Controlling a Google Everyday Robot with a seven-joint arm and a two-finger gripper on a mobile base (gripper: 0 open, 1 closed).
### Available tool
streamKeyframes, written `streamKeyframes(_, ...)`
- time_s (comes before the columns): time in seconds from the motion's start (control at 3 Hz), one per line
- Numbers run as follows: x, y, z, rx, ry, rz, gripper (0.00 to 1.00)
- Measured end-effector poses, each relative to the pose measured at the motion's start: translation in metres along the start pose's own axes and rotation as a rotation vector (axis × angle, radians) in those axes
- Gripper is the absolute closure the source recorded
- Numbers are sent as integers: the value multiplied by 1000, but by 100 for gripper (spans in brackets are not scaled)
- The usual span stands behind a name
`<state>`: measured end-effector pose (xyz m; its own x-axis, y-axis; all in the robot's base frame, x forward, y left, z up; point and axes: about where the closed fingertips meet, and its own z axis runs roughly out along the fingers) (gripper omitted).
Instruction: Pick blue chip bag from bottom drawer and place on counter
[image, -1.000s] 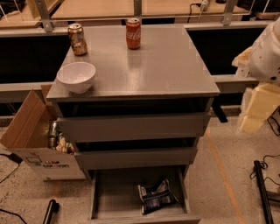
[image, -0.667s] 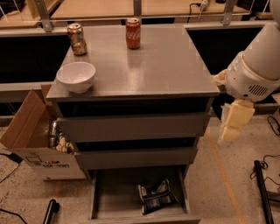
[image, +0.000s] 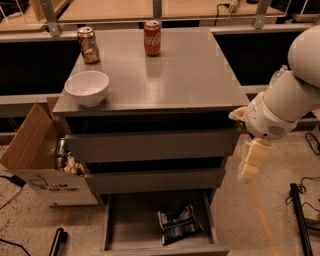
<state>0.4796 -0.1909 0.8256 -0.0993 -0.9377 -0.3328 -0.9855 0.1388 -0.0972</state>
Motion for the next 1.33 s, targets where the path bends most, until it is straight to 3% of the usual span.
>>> streamKeyframes(0.33, 9, -6, 28, -38, 8, 28, 0)
streamKeyframes(0.67, 30, -6, 91, -90, -60, 68, 0)
streamKeyframes(1.0, 66, 2, 172, -70, -149, 73, 0)
streamKeyframes(1.33, 66, 3, 171, -74, -147, 72, 0)
